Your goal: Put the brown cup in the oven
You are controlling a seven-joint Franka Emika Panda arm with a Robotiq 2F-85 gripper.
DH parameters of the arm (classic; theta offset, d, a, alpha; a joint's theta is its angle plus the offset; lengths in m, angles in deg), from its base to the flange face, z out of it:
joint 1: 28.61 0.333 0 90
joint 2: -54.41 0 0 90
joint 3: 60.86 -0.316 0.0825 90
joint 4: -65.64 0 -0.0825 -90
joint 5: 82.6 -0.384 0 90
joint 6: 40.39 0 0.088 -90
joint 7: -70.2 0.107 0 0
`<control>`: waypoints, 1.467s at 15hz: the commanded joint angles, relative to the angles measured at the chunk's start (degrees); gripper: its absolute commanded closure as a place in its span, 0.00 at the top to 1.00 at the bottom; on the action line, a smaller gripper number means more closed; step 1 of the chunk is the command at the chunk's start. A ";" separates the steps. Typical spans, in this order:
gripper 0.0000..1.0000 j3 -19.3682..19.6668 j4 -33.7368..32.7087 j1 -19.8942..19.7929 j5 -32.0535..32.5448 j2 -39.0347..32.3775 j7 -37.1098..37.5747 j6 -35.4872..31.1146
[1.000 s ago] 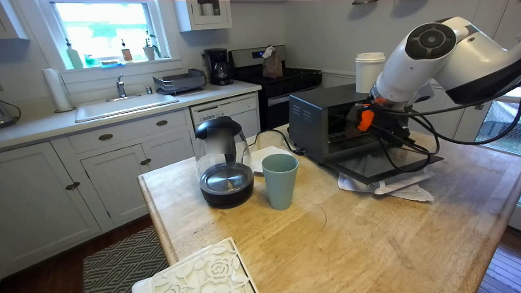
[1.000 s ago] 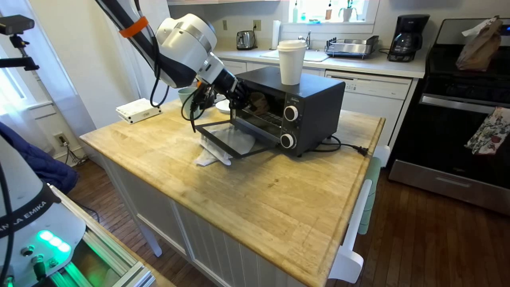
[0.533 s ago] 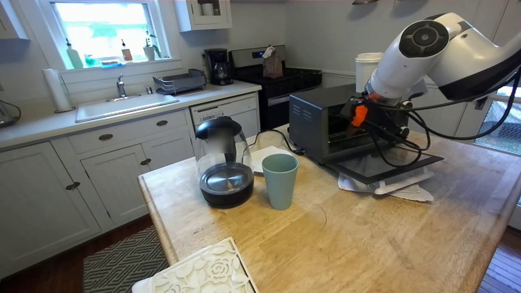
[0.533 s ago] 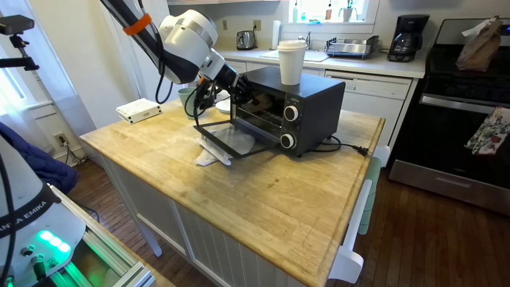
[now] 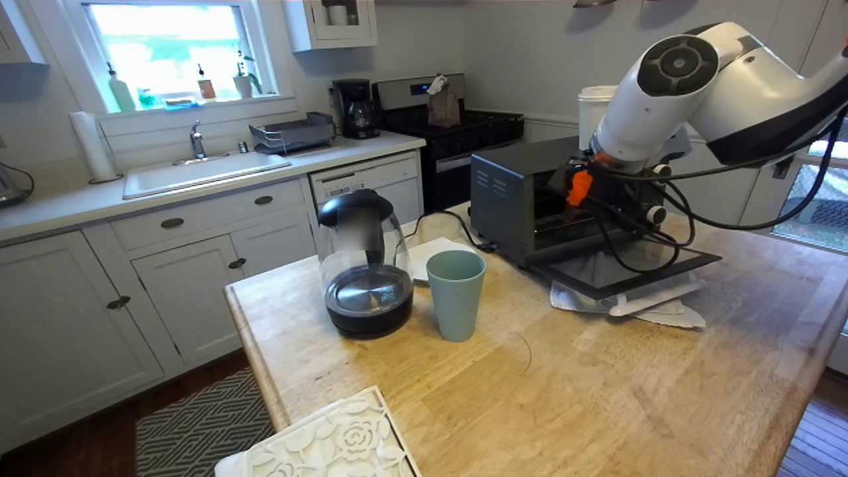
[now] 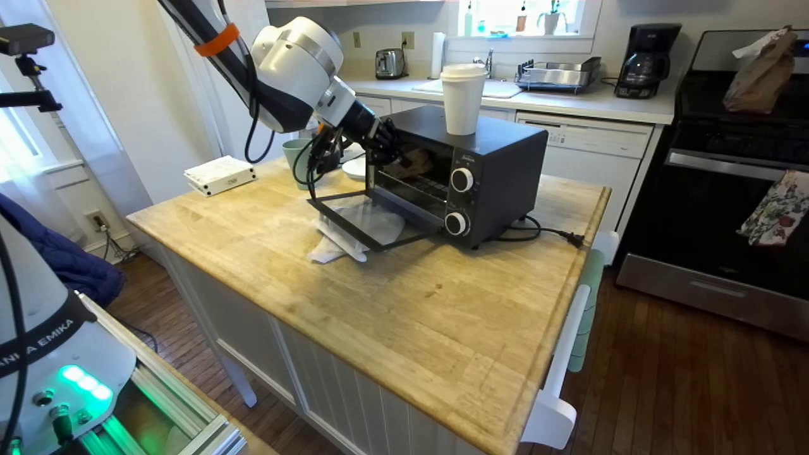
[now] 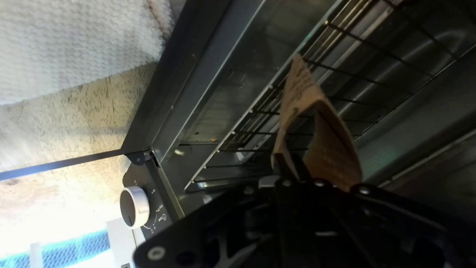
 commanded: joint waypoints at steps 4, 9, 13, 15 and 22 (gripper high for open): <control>0.00 0.20 -1.75 -0.58 -7.46 -0.82 1.76 2.20; 0.01 -0.31 0.14 0.00 -7.12 0.02 -0.48 1.20; 0.00 0.19 -1.06 -2.00 -3.10 1.44 0.24 -9.84; 0.00 0.93 -1.02 -3.25 0.06 1.36 4.42 -17.11; 0.00 2.17 -1.02 -6.39 -0.98 -0.63 2.87 -26.09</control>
